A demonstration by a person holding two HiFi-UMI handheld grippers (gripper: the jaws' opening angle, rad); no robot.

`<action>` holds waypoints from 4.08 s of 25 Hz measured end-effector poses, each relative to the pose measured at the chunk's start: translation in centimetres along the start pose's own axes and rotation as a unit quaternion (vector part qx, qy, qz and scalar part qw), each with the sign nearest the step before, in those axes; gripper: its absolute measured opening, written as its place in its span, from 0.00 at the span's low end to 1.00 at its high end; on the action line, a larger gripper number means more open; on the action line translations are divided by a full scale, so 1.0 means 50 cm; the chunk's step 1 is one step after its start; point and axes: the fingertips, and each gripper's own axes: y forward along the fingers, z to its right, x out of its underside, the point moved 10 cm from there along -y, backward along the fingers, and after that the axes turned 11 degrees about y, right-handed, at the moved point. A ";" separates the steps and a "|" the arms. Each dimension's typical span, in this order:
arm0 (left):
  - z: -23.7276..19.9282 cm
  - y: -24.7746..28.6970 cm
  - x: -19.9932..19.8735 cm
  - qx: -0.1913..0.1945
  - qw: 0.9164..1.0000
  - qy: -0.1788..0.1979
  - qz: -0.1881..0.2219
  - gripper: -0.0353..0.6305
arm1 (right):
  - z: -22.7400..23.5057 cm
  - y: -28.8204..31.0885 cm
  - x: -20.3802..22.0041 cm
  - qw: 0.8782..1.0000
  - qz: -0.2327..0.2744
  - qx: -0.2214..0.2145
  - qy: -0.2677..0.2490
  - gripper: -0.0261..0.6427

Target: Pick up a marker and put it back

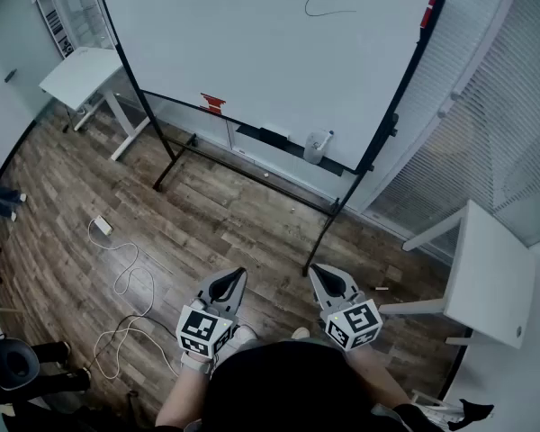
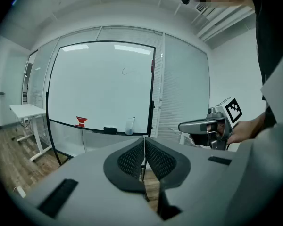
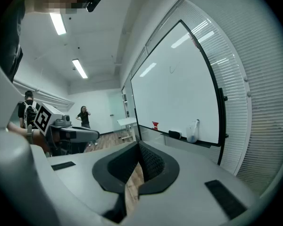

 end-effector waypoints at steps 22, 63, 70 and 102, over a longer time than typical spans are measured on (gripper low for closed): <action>-0.169 -0.089 0.131 0.029 0.999 -0.045 0.007 0.09 | -0.117 0.125 0.020 0.998 -0.005 0.059 -0.013 0.19; -0.456 0.501 -0.032 0.029 0.998 -0.013 -0.052 0.09 | 0.548 0.545 -0.216 0.985 0.007 0.157 0.071 0.20; -0.514 0.514 -0.018 0.039 0.998 -0.014 -0.055 0.09 | 0.580 0.594 -0.203 0.977 -0.004 0.197 0.078 0.21; -0.599 0.589 -0.024 0.117 0.993 -0.009 -0.032 0.09 | 0.517 0.575 -0.294 0.963 0.072 0.252 0.069 0.18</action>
